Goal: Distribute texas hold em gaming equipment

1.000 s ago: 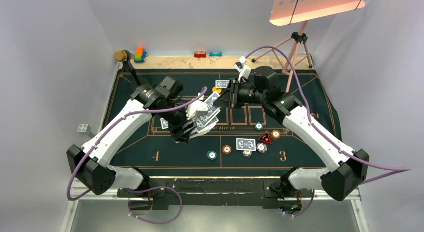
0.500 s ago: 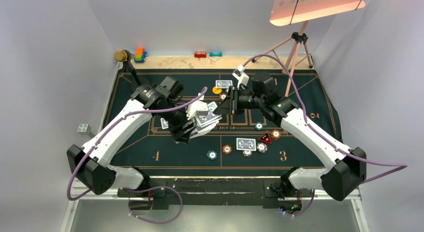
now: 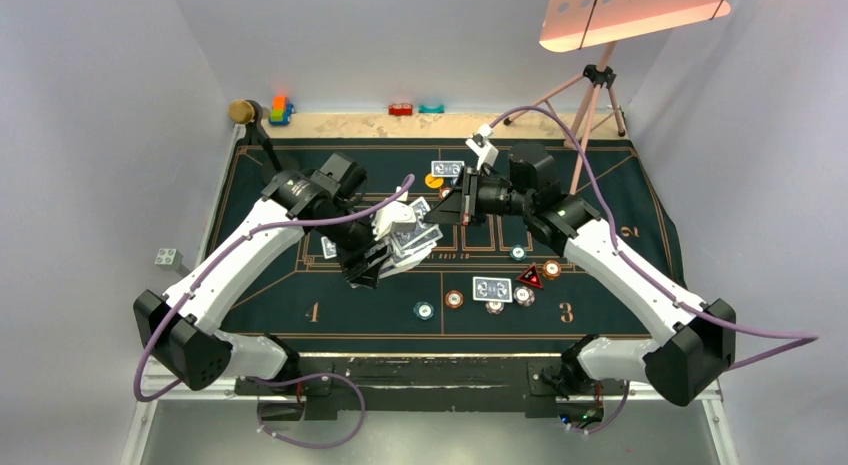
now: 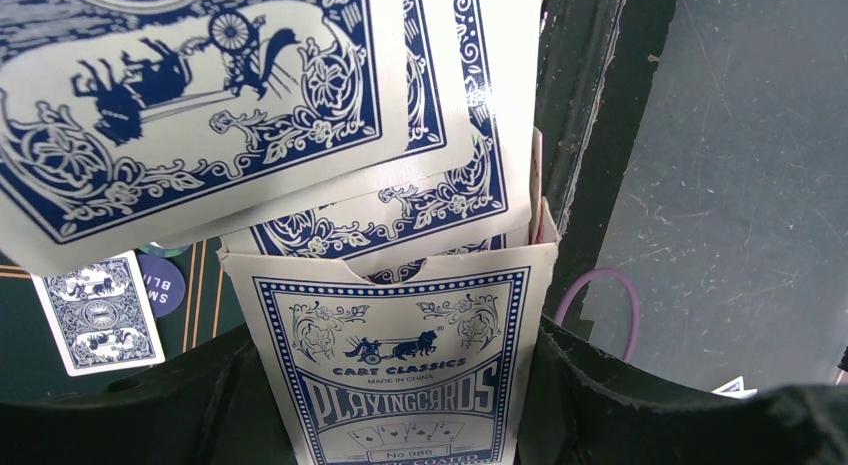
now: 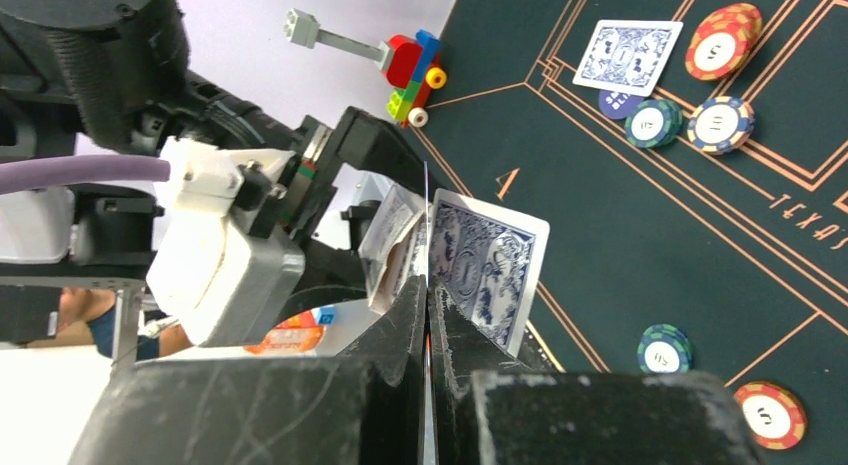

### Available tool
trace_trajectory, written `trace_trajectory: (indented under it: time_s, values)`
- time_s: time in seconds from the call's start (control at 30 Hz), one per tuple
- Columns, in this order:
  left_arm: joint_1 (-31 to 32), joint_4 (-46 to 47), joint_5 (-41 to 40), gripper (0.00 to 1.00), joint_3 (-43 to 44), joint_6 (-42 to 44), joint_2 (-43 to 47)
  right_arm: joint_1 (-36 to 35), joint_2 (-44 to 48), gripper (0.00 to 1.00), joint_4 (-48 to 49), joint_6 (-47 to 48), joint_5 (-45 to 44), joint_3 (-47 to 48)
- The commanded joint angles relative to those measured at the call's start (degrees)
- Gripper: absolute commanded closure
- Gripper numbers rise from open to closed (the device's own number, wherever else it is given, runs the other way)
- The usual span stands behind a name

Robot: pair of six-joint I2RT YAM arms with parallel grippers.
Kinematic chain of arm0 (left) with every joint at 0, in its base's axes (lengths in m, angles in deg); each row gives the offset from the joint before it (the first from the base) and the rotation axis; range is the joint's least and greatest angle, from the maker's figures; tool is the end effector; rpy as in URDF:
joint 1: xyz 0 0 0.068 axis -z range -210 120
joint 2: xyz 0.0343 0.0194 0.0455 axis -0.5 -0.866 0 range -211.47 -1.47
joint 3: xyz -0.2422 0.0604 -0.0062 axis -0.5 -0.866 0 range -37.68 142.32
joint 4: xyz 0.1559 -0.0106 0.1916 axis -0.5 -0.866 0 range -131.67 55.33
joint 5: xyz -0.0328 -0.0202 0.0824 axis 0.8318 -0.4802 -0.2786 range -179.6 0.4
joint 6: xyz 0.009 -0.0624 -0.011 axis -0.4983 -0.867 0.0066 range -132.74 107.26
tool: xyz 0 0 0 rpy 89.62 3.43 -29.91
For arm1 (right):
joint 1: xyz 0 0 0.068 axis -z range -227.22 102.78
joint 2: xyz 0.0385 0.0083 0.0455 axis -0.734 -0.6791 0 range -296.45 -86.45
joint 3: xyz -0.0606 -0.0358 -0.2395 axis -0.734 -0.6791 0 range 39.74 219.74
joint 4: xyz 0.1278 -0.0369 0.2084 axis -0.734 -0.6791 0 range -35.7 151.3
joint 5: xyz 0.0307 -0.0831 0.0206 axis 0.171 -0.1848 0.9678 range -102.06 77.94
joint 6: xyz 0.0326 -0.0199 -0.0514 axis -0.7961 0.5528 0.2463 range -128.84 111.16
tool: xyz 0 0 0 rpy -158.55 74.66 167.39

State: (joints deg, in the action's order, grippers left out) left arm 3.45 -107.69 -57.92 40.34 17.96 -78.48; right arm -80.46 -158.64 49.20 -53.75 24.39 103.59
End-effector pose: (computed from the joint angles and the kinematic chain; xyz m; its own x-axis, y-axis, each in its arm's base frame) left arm 0.1781 -0.1488 0.3009 -0.3736 0.7677 -0.5207 0.9249 0.2658 -0.2718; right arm 0.2260 0.1833 0.3283 -0.8468 0.1241 -0.5172 -0.4358 0.3956 0.8084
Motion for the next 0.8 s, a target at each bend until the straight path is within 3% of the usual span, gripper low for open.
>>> trace_trajectory:
  time_s: [0.0, 0.43, 0.63, 0.77]
  values:
    - [0.08, 0.50, 2.13, 1.00, 1.08, 0.42, 1.51, 1.03, 2.82, 1.00, 3.86, -2.77, 2.50, 1.25]
    - [0.04, 0.08, 2.03, 1.00, 0.69, 0.45, 2.16, 6.75, -6.27, 1.00, 6.51, -3.84, 4.53, 10.29]
    - [0.04, -0.25, 2.31, 1.00, 0.91, 0.21, 2.40, 7.44, -21.61, 1.00, 7.65, -0.57, 2.44, 17.58]
    - [0.08, -0.59, 2.73, 1.00, 0.96, -0.19, 2.88, 6.13, -35.30, 1.00, 11.63, -2.17, 6.34, 22.46]
